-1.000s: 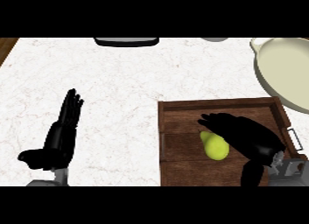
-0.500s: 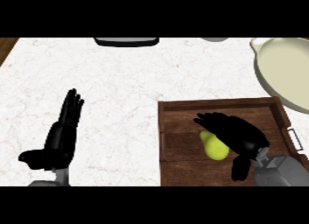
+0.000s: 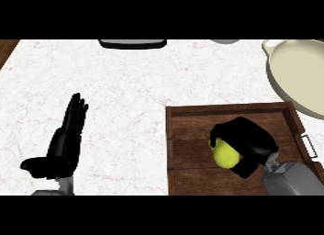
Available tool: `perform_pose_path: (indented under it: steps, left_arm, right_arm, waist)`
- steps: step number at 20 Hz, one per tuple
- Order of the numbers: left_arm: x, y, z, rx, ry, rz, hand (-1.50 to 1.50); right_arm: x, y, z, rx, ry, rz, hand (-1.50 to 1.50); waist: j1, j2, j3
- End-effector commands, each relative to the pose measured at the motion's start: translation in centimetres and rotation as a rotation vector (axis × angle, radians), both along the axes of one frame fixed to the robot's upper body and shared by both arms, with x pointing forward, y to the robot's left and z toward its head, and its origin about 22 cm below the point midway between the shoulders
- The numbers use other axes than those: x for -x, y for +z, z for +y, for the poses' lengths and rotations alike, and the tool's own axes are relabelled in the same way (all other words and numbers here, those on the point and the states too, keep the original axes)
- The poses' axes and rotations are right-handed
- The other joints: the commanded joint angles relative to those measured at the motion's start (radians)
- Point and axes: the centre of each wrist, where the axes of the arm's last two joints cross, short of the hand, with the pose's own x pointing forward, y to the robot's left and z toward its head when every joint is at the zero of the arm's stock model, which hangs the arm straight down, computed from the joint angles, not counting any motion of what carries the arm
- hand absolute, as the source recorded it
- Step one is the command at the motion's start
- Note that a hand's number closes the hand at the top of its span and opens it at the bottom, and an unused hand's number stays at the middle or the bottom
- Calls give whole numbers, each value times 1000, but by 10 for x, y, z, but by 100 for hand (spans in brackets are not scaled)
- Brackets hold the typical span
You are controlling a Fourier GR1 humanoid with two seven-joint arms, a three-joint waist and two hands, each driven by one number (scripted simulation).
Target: Pick the pear from the tray and place it in the pot
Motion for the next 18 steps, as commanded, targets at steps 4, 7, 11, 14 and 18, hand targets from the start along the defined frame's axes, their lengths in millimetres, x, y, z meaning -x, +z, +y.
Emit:
perform_pose_path:
  steps: [4,7,11,14,18]
  left_arm:
    - [7,-5,-10,-14,5,8,0]
    - [-7,1,-6,3,-14,-19,0]
    - [-6,5,-6,1,-19,-40,0]
    - [-9,10,-10,2,-40,-63,0]
    - [-11,14,-23,10,-102,-82,0]
  right_arm:
    - [6,-5,8,-47,22,-60,150]
    - [-52,3,-37,-40,-454,-53,150]
    - [-61,9,-87,-22,-893,-92,150]
    - [-78,35,-110,-12,-1158,-168,150]
    - [-101,72,-122,19,-1446,-310,150]
  waist:
    - [-1,0,1]
    - [27,23,1]
    - [12,56,5]
    - [53,61,2]
    - [125,68,-1]
